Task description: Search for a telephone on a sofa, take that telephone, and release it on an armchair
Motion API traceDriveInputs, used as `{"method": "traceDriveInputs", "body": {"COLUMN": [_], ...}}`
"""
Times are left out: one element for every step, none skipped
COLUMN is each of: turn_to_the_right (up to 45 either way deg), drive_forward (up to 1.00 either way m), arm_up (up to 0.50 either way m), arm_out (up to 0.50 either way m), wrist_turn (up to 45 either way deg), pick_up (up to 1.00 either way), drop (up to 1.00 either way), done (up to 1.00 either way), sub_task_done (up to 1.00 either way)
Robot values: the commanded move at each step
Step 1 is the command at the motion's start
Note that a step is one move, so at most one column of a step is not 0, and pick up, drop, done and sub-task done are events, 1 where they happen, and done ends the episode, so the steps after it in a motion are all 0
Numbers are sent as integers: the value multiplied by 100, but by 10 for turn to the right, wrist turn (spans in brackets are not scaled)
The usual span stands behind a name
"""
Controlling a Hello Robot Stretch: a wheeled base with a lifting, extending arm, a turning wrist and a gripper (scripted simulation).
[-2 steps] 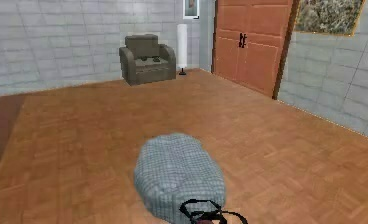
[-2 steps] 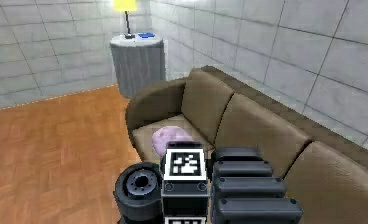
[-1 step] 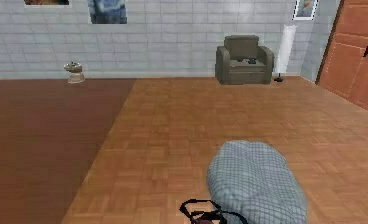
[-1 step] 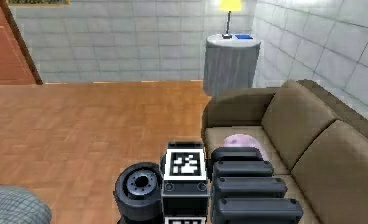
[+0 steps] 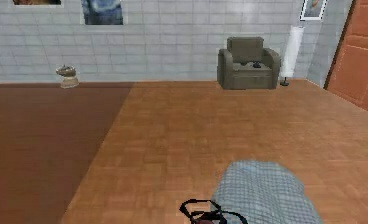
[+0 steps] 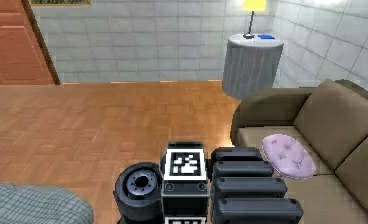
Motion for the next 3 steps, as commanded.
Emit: {"method": "traceDriveInputs", "body": {"turn_to_the_right": [-390,0,390], "drive_forward": [0,75,0], "arm_up": [0,0,0], "arm_out": [0,0,0], "wrist_turn": [0,0,0], "pick_up": [0,0,0], "drop": [0,0,0], "done": [0,0,0], "sub_task_done": [0,0,0]}}
